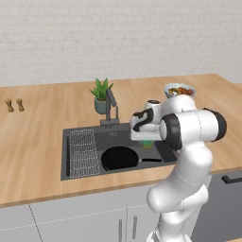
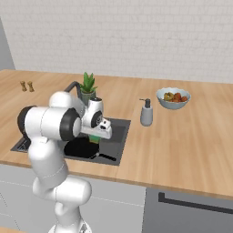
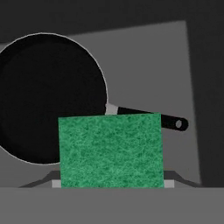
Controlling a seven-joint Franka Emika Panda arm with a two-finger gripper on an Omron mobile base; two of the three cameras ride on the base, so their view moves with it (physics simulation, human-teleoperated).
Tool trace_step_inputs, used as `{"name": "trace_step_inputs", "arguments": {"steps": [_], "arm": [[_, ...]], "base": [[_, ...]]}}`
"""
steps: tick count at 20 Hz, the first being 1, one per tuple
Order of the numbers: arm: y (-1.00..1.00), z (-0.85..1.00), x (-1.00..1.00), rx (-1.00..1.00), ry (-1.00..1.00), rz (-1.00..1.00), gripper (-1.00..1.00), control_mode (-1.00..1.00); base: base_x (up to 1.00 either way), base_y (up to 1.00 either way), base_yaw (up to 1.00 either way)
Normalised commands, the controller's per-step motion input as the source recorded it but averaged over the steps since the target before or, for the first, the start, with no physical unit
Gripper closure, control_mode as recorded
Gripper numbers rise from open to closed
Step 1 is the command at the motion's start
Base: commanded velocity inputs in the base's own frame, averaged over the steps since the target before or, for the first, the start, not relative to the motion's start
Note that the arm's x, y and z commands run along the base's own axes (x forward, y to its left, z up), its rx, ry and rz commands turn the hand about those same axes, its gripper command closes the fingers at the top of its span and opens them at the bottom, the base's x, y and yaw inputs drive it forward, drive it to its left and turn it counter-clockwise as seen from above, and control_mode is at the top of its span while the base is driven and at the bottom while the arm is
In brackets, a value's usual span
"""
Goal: Pick the pan and sponge and place them into the sink. Then turn on the water.
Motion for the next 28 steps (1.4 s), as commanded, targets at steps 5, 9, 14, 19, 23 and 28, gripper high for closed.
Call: {"name": "trace_step_inputs", "arguments": {"steps": [5,9,14,19,23,28], "arm": [[0.01,-0.75,0.3,0.0,0.0,0.0,1.0,-1.0],[0.0,-0.58,0.33,0.0,0.0,0.0,1.0,-1.0],[0.0,-0.47,0.27,0.0,0.0,0.0,1.0,-1.0],[0.0,-0.32,0.14,0.0,0.0,0.0,1.0,-1.0],[0.0,-0.1,0.05,0.0,0.0,0.0,1.0,-1.0],[0.0,0.0,0.0,0.0,0.0,0.0,-1.0,-1.0]], "base": [[0.0,0.0,0.0],[0.0,0.0,0.0],[0.0,0.0,0.0],[0.0,0.0,0.0],[0.0,0.0,0.0],[0.0,0.0,0.0]]}}
